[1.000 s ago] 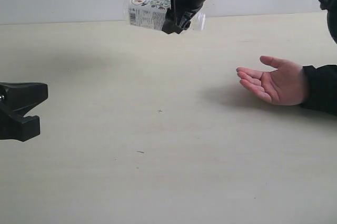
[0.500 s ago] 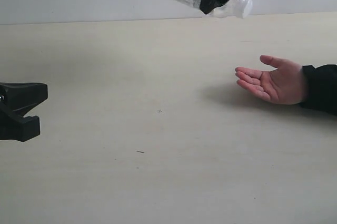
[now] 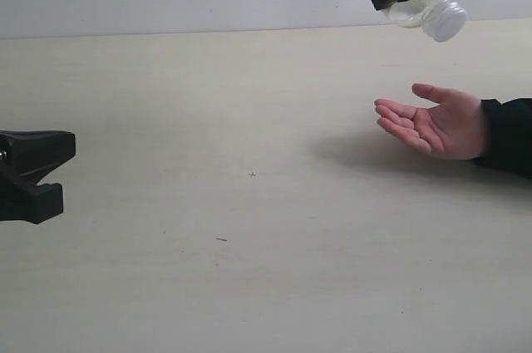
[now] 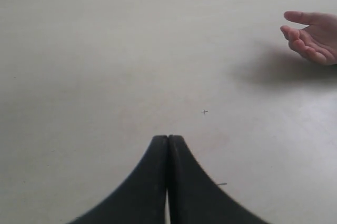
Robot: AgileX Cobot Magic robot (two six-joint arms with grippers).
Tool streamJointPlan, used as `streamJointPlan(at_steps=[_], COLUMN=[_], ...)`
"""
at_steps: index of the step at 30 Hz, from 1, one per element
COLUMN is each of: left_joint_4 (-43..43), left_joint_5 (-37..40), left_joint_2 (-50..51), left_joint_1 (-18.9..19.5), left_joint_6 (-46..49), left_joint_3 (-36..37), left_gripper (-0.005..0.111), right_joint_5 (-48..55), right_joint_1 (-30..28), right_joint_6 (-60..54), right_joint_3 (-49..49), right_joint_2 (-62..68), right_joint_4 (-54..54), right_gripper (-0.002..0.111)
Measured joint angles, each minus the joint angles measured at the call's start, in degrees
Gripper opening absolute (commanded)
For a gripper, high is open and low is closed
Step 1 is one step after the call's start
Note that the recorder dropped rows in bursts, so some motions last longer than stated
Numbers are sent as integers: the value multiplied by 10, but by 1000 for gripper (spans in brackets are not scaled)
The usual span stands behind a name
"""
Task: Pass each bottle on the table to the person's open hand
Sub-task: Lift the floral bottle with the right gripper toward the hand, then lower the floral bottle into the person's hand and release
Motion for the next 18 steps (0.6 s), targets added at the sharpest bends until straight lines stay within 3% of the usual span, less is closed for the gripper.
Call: streamJointPlan(at_steps=[18], left_joint_4=[0], left_joint_5=[0], left_joint_2=[0], left_joint_1=[0], left_joint_6=[0], left_joint_3=[0], left_gripper=[0], right_joint_5=[-15], right_joint_1=[0], right_joint_6=[259], right_joint_3=[127], right_joint_2=[-119], right_joint_4=[-141], right_gripper=[0])
